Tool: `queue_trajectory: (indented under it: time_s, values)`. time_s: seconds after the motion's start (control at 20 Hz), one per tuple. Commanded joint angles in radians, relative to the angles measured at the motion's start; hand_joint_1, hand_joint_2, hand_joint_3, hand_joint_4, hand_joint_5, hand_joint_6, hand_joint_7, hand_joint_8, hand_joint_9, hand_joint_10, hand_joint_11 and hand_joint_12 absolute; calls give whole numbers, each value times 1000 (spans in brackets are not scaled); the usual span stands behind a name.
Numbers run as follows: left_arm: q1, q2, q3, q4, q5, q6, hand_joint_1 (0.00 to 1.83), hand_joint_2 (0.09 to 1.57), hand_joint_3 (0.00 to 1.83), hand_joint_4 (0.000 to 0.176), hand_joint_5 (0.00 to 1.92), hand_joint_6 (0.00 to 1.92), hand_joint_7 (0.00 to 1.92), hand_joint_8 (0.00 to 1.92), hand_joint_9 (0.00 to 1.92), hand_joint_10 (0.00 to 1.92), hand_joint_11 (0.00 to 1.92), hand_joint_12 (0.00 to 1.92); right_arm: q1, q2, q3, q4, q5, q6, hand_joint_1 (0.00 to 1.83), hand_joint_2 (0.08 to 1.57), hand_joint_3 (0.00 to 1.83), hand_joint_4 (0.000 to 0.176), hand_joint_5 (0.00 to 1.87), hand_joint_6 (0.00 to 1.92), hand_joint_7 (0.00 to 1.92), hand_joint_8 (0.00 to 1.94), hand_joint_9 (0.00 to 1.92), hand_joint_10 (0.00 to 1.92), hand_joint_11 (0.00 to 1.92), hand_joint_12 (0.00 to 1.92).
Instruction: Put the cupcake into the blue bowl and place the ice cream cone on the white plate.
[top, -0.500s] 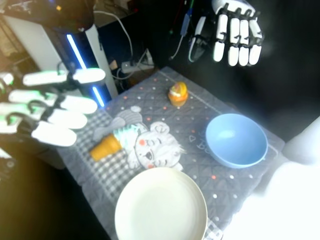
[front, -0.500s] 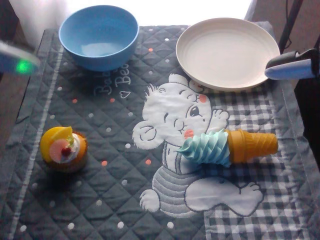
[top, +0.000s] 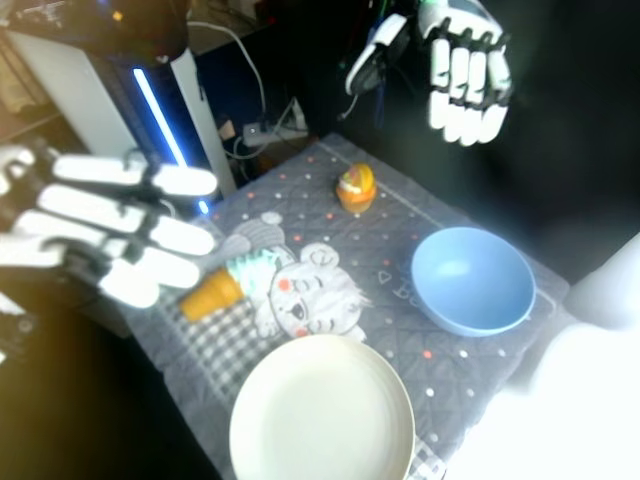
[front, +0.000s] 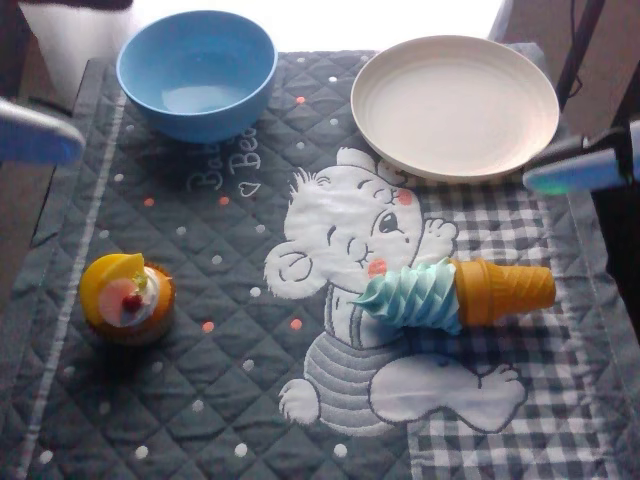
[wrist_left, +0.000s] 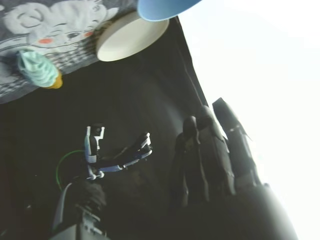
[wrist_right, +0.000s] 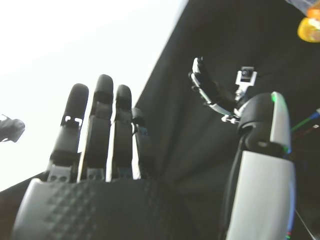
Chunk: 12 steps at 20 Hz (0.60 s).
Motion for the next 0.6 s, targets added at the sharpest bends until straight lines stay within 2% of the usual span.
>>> queue_trajectory:
  time_s: [0.0, 0.15, 0.35, 0.45, 0.5, 0.55]
  values:
    - [-2, 9, -3, -37, -80, -17, 393, 949, 6, 0, 298, 8, 438, 2, 440, 0, 99, 853, 14, 5, 5, 15, 85, 22, 715, 686, 0, 0, 217, 2, 537, 2, 587, 16, 175, 1221]
    - [45, 38, -30, -39, -93, -26, 555, 885, 0, 0, 345, 7, 438, 0, 429, 0, 129, 816, 14, 6, 1, -23, 38, 54, 743, 727, 6, 0, 243, 3, 541, 0, 579, 2, 145, 1199]
    - [90, 69, -69, -32, -104, -27, 591, 791, 0, 0, 414, 0, 470, 1, 513, 10, 100, 1010, 14, 11, -16, -61, 0, 54, 739, 707, 0, 0, 233, 0, 535, 3, 596, 10, 144, 1231]
    - [98, 76, -85, -2, -97, -38, 563, 791, 2, 0, 415, 2, 471, 3, 529, 11, 99, 1024, 14, 17, -27, -80, -21, 54, 727, 683, 0, 0, 229, 0, 540, 1, 606, 6, 205, 1172]
    - [98, 76, -90, 23, -95, -56, 655, 804, 1, 0, 356, 0, 412, 0, 474, 1, 44, 1058, 14, 17, -30, -87, -34, 55, 724, 665, 0, 0, 231, 0, 543, 1, 606, 4, 255, 1140]
    - [98, 76, -93, 40, -93, -72, 675, 816, 0, 0, 347, 0, 409, 1, 469, 1, 131, 931, 14, 17, -31, -90, -40, 58, 736, 661, 0, 0, 218, 0, 519, 0, 568, 0, 223, 1149]
